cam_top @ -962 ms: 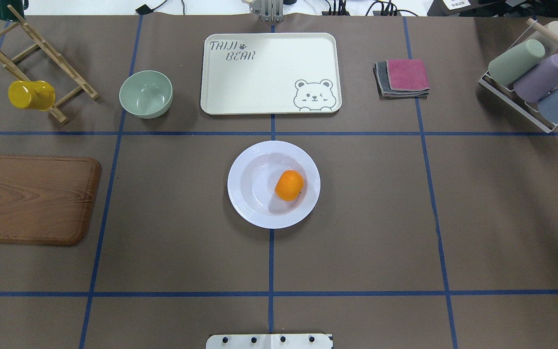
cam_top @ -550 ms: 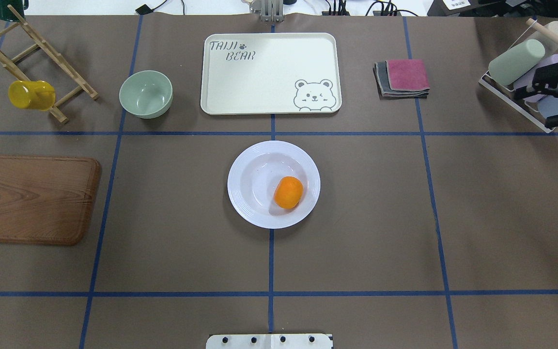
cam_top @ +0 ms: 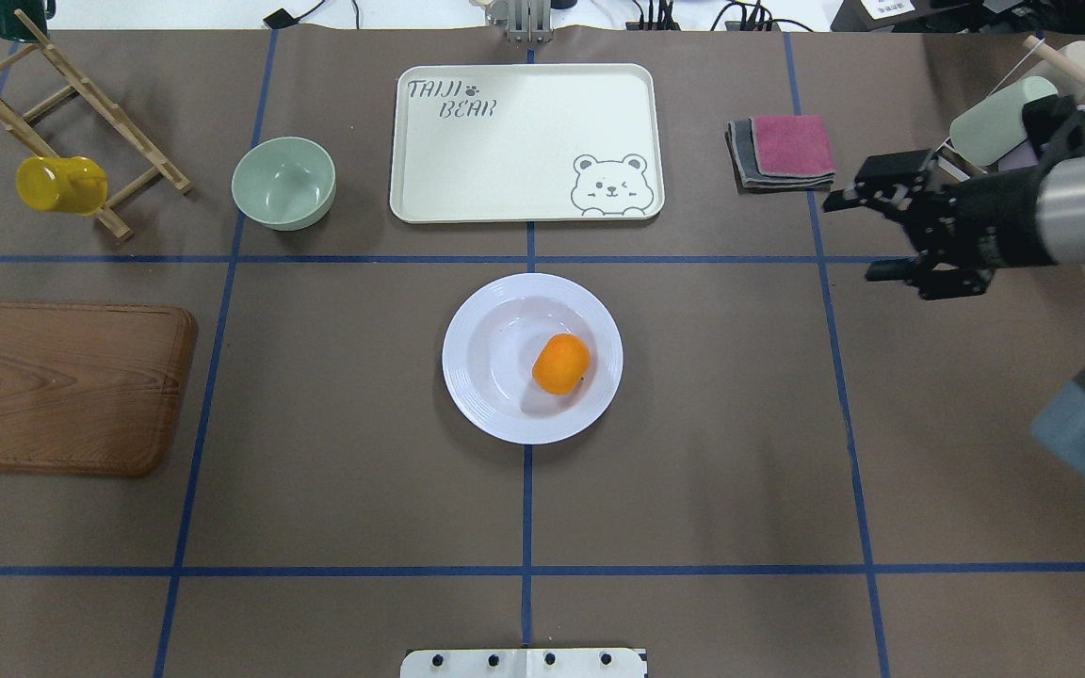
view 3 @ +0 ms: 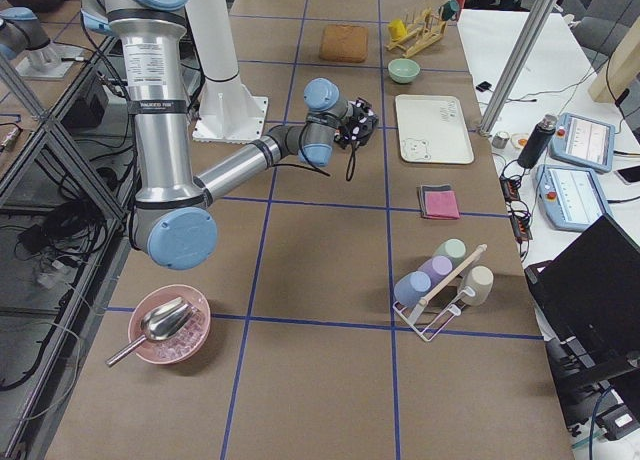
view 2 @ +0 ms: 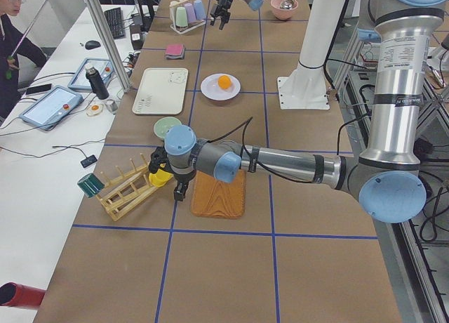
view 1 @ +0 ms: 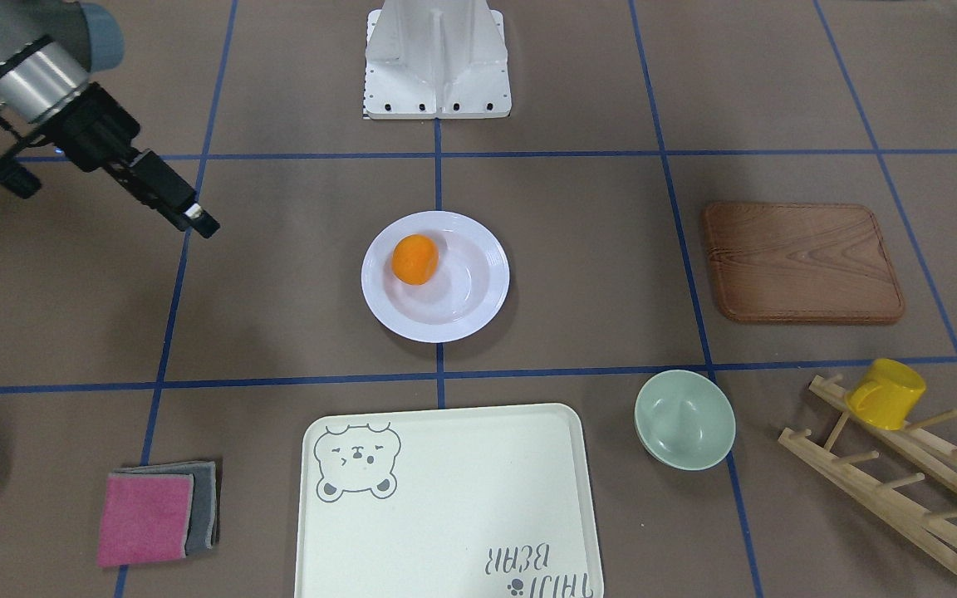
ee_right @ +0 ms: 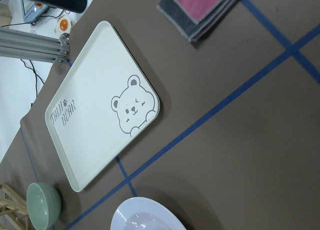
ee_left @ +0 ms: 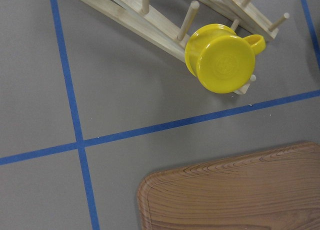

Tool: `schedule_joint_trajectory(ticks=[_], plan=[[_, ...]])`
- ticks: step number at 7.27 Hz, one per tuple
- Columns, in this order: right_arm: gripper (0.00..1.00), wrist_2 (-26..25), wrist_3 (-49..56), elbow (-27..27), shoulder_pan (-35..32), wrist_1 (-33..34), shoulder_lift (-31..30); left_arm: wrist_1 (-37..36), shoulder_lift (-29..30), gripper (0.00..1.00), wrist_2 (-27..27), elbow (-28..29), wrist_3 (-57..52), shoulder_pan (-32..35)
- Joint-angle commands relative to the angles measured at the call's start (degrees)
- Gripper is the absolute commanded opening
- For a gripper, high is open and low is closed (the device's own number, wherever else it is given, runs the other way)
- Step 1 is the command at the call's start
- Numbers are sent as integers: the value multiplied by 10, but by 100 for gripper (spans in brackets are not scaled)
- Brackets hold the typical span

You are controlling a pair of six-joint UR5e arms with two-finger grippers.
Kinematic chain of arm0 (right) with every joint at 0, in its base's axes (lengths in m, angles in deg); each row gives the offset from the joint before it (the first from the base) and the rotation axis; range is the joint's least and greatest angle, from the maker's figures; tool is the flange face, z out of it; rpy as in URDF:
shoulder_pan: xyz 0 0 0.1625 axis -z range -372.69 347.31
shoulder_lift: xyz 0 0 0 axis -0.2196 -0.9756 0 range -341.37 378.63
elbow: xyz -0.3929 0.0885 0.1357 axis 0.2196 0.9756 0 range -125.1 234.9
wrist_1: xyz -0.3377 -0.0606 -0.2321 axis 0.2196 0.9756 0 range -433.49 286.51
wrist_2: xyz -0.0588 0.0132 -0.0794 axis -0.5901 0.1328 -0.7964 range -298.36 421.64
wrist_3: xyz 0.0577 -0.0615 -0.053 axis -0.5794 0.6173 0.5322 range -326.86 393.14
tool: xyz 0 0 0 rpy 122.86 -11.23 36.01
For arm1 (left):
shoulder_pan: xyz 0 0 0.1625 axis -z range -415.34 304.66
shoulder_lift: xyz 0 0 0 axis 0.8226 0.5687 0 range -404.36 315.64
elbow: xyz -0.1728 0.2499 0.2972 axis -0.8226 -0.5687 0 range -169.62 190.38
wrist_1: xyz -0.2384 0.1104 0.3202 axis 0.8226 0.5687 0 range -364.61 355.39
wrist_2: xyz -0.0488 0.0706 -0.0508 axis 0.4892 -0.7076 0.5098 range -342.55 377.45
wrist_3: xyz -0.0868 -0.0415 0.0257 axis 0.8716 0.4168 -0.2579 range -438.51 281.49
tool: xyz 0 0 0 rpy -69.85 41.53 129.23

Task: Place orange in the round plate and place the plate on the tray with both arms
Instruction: 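Move the right gripper down to the near rim of the white plate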

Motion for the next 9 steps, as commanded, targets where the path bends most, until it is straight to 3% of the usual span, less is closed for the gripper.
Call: schedule_joint_trajectory(ticks=[1,2,3,7,9], plan=[[97,-175,-61,3,136,-1,24,-2,-1,99,2,3,3,1],[93,-274,-65,15,199,-1,23,-2,-4,99,2,8,3,1],[88,-337,-66,31,242,-5,25,-1,-14,99,2,8,3,1],[83,-354,-103,94,261,-5,53,-1,-22,99,3,9,2,1],[71,-355,-105,128,266,-5,79,0,-33,99,4,7,2,1]])
